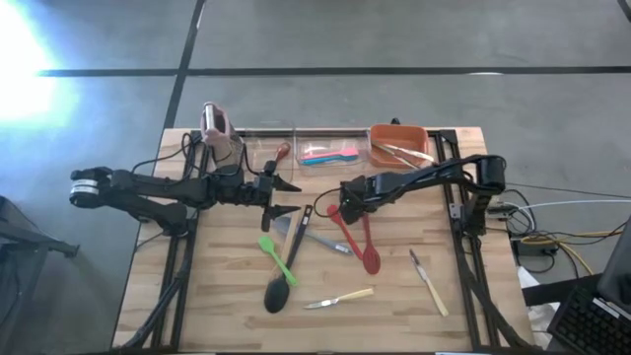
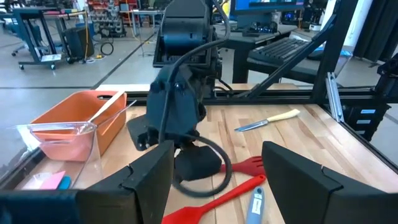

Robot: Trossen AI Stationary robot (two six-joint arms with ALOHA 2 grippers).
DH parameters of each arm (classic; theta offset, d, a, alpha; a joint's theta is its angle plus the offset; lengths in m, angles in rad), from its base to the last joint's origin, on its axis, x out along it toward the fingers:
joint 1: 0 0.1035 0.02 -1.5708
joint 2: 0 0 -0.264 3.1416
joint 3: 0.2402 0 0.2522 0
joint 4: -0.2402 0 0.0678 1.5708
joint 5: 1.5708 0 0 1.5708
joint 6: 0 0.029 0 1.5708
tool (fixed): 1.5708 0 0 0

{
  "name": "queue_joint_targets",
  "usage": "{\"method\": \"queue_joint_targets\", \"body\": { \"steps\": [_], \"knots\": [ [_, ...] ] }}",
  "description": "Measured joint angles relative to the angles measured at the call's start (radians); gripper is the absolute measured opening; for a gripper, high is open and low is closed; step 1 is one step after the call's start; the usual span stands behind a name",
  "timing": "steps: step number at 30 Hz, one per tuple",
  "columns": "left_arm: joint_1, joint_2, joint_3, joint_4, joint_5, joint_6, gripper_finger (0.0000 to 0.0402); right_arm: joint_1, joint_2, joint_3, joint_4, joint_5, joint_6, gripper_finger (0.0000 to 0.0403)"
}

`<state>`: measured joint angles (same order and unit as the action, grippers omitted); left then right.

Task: Pick & Place Kitchen Items
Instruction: Put the red serving spoon into the left transparent bin

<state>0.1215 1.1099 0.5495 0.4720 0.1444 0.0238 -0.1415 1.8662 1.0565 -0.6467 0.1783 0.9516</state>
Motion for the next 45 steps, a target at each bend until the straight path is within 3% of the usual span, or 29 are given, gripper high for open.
{"method": "queue_joint_targets", "body": {
  "steps": [9,22,45],
  "knots": [
    [0.000,0.000,0.000,-0.002,0.000,0.000,0.0245,0.014,0.056,0.075,-0.097,0.000,0.014,0.0198],
    [0.000,-0.001,0.000,-0.002,0.000,-0.001,0.0245,0.013,0.050,0.056,-0.095,-0.066,-0.042,0.0078],
    [0.000,-0.001,0.000,-0.003,0.000,-0.007,0.0245,0.019,-0.145,0.044,-0.165,-0.045,-0.097,0.0077]
  ]
}}
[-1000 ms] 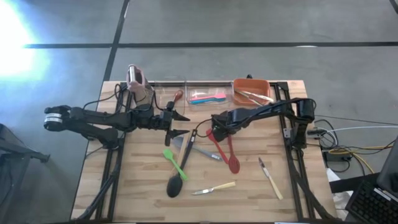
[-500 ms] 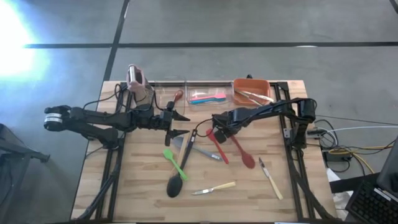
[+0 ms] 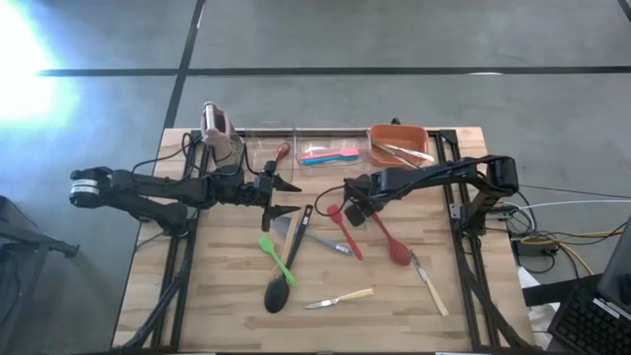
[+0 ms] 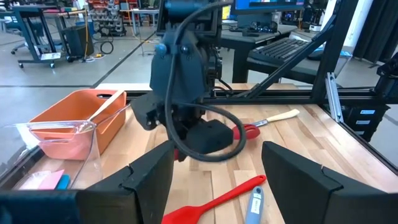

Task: Pick & Place Kitchen Items
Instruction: Put the red serving spoon into the left transparent bin

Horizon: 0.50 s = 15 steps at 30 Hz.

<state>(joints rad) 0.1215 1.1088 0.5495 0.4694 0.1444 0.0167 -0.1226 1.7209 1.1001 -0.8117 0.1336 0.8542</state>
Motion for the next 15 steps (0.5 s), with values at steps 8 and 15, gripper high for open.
{"method": "queue_joint_targets", "body": {
  "steps": [8,15],
  "knots": [
    [0.000,0.000,0.000,0.000,0.000,-0.011,0.0245,0.014,-0.050,0.033,0.007,0.023,-0.034,0.0077],
    [0.000,0.000,0.000,0.000,0.000,-0.069,0.0245,0.029,-0.130,0.115,0.008,0.075,-0.103,0.0077]
  ]
}}
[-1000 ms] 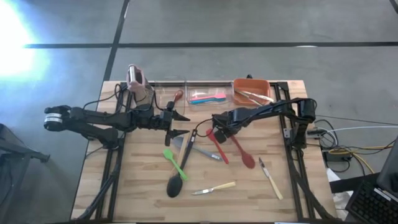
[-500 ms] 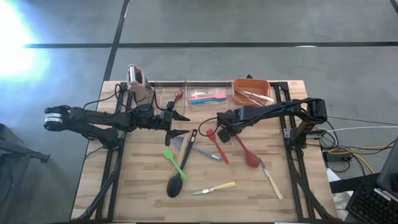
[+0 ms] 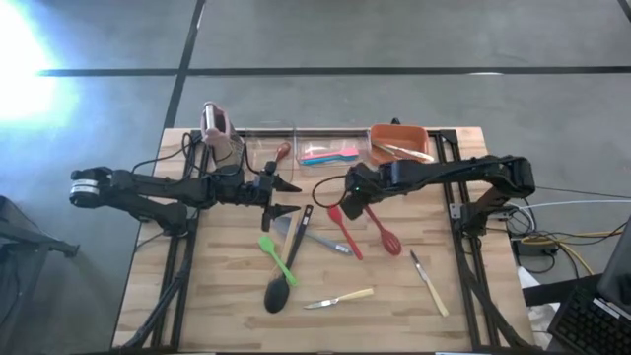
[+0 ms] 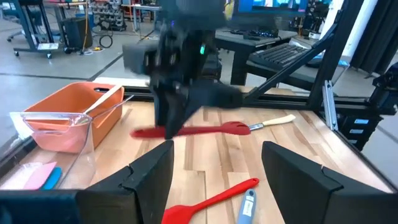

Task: Pick & Place Kitchen Items
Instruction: Put the red serving spoon into the left transparent bin

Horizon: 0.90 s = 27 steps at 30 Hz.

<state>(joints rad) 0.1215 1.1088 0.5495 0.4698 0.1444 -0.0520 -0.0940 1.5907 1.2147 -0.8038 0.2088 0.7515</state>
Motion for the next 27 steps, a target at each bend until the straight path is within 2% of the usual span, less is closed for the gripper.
{"method": "queue_joint_targets", "body": {
  "steps": [10,18,23,27],
  "knots": [
    [0.001,0.002,0.000,0.022,0.000,-0.106,0.0245,0.077,-0.084,0.207,0.016,0.237,-0.219,0.0077],
    [0.001,0.003,0.000,0.068,0.030,-0.213,0.0245,0.145,-0.084,0.307,0.142,0.266,-0.525,0.0077],
    [0.001,0.034,0.000,0.200,0.064,-0.212,0.0245,0.188,-0.083,0.304,0.265,0.262,-0.658,0.0077],
    [0.002,0.104,0.000,0.333,0.080,-0.213,0.0245,0.210,-0.083,0.303,0.346,0.260,-0.701,0.0077]
  ]
}}
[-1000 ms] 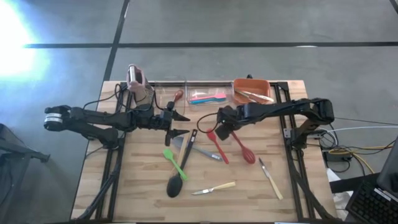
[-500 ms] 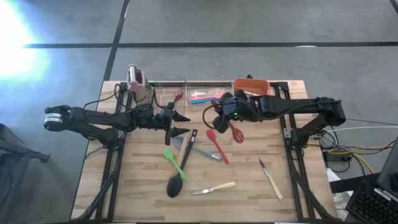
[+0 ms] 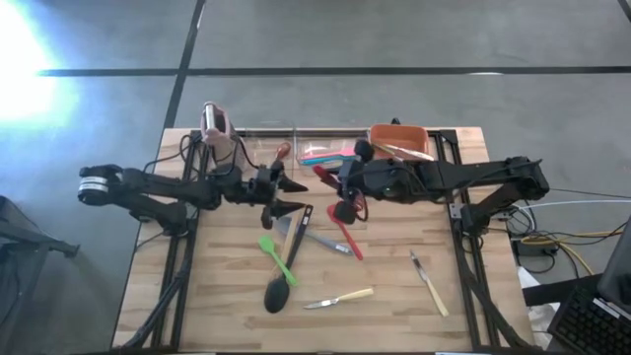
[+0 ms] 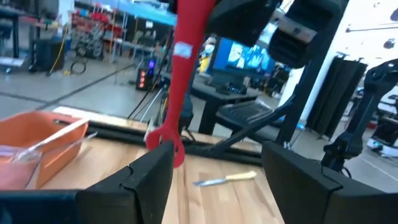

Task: Pick & Place Kitchen Items
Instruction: Put the red serving spoon into the left transparent bin

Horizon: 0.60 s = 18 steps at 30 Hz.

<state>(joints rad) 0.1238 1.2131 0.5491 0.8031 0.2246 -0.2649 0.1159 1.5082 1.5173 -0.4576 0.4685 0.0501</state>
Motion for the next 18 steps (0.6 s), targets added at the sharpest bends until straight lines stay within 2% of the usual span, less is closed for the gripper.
{"method": "queue_joint_targets", "body": {
  "steps": [6,10,15,18],
  "knots": [
    [0.000,0.130,0.024,0.190,0.030,0.101,0.0245,0.018,0.000,0.000,0.104,-0.079,-0.025,0.0077],
    [0.000,0.197,0.070,0.214,0.033,0.140,0.0245,0.027,0.000,0.000,0.117,-0.084,-0.037,0.0077],
    [0.001,0.208,0.127,0.168,0.055,0.099,0.0245,0.044,0.000,-0.001,0.118,-0.085,-0.058,0.0077],
    [0.007,0.193,0.170,0.079,0.053,-0.058,0.0245,0.058,0.000,-0.001,0.117,-0.086,-0.089,0.0077]
  ]
}}
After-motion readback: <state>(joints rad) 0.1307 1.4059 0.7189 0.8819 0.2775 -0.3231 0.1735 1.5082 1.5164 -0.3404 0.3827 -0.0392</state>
